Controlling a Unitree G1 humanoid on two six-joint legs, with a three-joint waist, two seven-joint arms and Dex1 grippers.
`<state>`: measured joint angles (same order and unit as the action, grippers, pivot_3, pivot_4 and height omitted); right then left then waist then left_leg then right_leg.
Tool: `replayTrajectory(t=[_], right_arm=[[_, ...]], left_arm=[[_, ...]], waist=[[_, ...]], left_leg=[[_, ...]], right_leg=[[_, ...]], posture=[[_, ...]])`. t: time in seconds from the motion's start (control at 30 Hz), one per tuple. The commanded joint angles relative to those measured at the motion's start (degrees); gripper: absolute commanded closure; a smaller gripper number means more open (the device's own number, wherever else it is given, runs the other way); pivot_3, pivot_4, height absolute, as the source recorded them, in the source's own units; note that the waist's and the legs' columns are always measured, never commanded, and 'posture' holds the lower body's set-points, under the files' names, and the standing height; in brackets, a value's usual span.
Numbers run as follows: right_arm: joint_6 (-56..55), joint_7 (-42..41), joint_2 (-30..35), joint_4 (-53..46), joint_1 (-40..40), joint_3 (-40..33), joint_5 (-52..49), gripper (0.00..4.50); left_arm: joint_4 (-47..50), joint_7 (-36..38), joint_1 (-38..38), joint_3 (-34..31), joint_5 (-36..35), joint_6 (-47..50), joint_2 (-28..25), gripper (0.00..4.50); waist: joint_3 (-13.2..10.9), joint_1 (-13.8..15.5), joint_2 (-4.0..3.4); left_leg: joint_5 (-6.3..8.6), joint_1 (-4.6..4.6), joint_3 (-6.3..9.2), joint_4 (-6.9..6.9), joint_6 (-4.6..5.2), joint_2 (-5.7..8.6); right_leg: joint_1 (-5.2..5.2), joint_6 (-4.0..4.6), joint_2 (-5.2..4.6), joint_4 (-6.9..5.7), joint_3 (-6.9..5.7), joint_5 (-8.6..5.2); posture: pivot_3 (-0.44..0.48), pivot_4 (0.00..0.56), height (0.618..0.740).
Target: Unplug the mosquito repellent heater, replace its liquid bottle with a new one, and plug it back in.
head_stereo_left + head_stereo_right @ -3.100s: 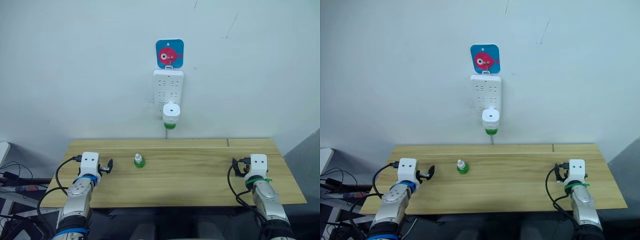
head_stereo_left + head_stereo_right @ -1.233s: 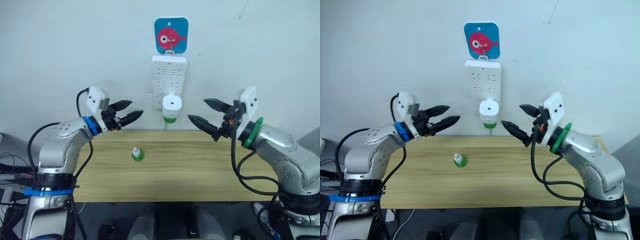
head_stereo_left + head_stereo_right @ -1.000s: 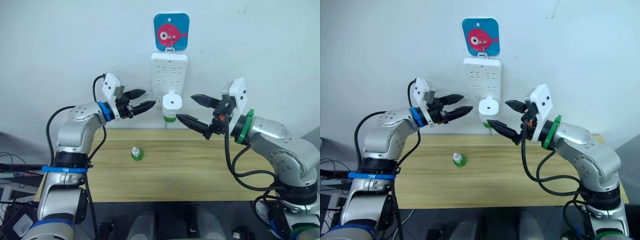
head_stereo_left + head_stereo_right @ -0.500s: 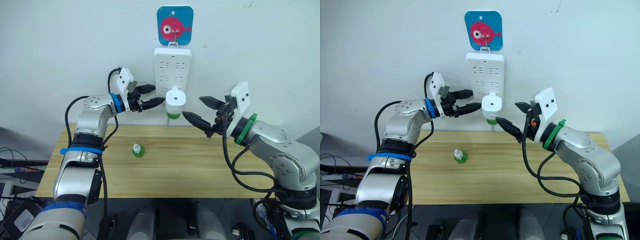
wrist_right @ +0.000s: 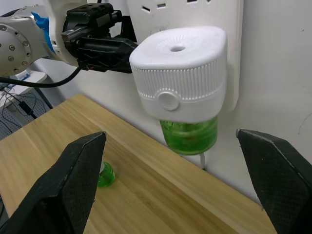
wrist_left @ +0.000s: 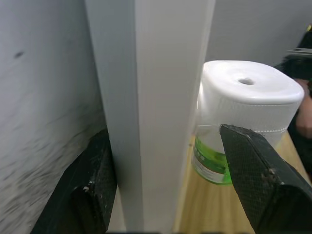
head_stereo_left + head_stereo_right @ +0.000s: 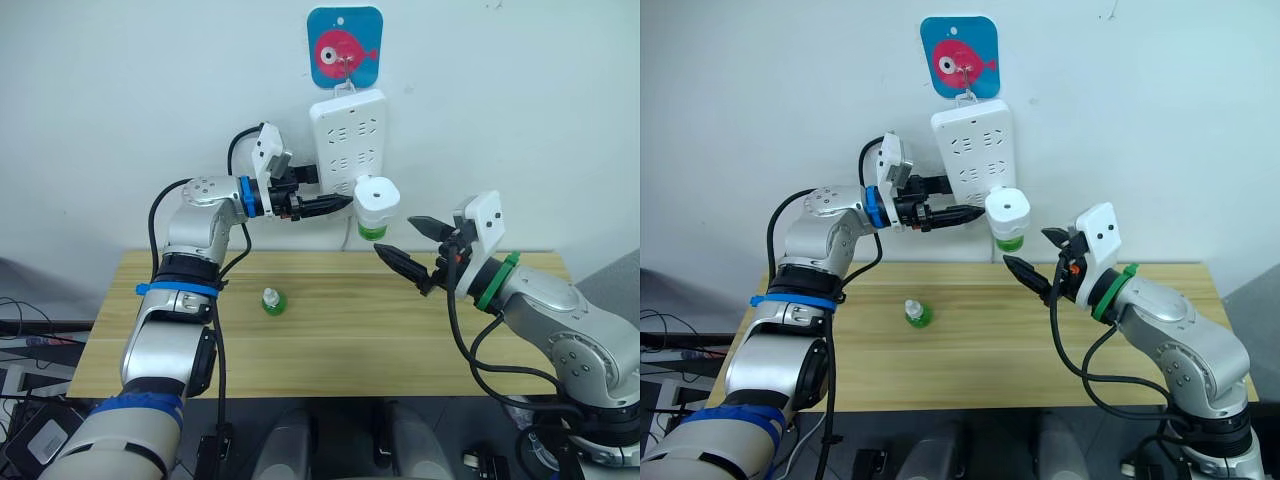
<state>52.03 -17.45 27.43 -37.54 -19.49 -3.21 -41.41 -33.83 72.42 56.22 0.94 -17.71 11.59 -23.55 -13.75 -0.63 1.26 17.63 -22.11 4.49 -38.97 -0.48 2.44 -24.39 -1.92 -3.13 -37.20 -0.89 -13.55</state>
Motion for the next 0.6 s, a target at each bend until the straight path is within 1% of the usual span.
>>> replayTrajectory(t=[0.03,0.1,0.17,0.43,0.6], right_arm=[[0.46,2.30,-1.20,-4.25,-1.42,-0.07,-0.97,0.00],[0.99,3.84,-2.15,-4.97,-2.58,0.83,-0.56,0.00],[1.48,5.88,-3.48,-5.00,-4.02,1.70,0.25,0.00],[2.06,13.69,-9.24,-2.07,-9.58,6.77,7.18,0.00],[1.86,16.50,-10.85,0.11,-11.95,9.36,12.67,0.00]], left_arm=[[3.90,2.11,0.05,0.30,-1.25,1.91,-0.82,2.02],[4.08,1.62,-0.04,-0.23,-1.50,2.85,-0.76,2.64],[4.19,1.25,-0.02,-0.46,-1.53,3.24,-0.61,3.15],[4.16,-1.00,0.53,-0.72,-1.02,4.10,0.68,3.16],[3.68,-1.45,0.81,-0.86,-0.84,3.70,0.76,3.16]], waist=[[0.00,-0.20,0.00],[-0.01,-0.45,-0.01],[-0.01,-0.74,-0.01],[-0.02,-0.96,-0.03],[-0.03,-0.97,-0.04]], left_leg=[[0.00,0.00,0.00,0.00,0.00,0.00],[0.00,0.00,0.00,-0.01,0.00,0.00],[0.00,0.00,0.01,-0.01,0.00,0.01],[0.00,0.01,0.08,0.00,-0.01,0.01],[-0.01,0.01,0.06,-0.01,-0.01,0.04]], right_leg=[[0.00,0.00,0.00,0.00,0.01,0.00],[0.00,0.00,0.00,0.00,0.01,0.00],[0.00,0.00,0.00,0.00,0.01,0.00],[0.01,0.00,0.00,-0.03,-0.03,0.00],[0.00,0.00,0.00,-0.04,-0.01,0.00]], posture=[[-0.047,0.257,0.740],[-0.048,0.259,0.740],[-0.048,0.259,0.740],[-0.049,0.257,0.740],[-0.050,0.258,0.740]])
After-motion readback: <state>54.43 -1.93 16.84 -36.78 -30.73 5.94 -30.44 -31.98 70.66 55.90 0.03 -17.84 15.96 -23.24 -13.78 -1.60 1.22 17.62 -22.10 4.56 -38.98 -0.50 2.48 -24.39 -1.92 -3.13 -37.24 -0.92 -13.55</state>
